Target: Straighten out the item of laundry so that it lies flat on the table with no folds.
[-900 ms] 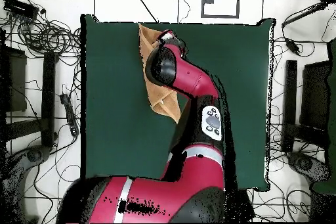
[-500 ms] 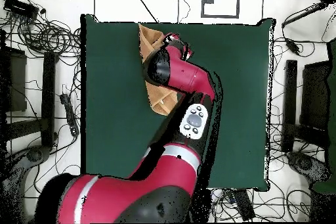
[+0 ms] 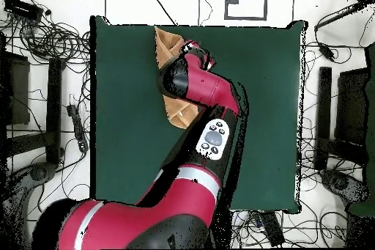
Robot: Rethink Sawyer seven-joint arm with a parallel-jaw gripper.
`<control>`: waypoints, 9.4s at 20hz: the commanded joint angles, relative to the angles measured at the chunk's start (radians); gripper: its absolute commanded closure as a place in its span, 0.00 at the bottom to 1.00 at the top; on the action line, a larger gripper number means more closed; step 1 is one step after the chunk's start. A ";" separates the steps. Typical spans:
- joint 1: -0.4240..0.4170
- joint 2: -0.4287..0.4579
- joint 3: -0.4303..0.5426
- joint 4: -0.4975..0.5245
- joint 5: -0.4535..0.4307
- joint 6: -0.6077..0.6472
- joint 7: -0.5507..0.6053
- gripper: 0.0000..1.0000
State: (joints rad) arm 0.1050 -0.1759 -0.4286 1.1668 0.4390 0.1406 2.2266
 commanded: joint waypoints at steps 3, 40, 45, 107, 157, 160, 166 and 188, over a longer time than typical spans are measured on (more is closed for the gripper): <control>-0.008 -0.049 0.200 0.239 0.017 0.286 0.130 0.00; -0.213 -0.002 0.564 0.373 -0.117 0.013 0.115 0.00; -0.144 0.001 0.468 0.328 -0.110 0.053 0.125 1.00; -0.041 -0.114 0.353 0.342 -0.027 0.197 0.178 0.00; -0.021 -0.224 0.325 0.369 -0.040 0.316 0.190 1.00; 0.019 -0.273 0.305 0.377 -0.019 0.382 0.247 1.00; 0.070 -0.267 0.300 0.370 0.042 0.375 0.342 1.00; 0.151 -0.159 0.405 0.504 0.261 0.163 0.456 1.00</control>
State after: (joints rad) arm 0.2446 -0.4129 -0.1645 1.5118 0.6351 0.3472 2.4436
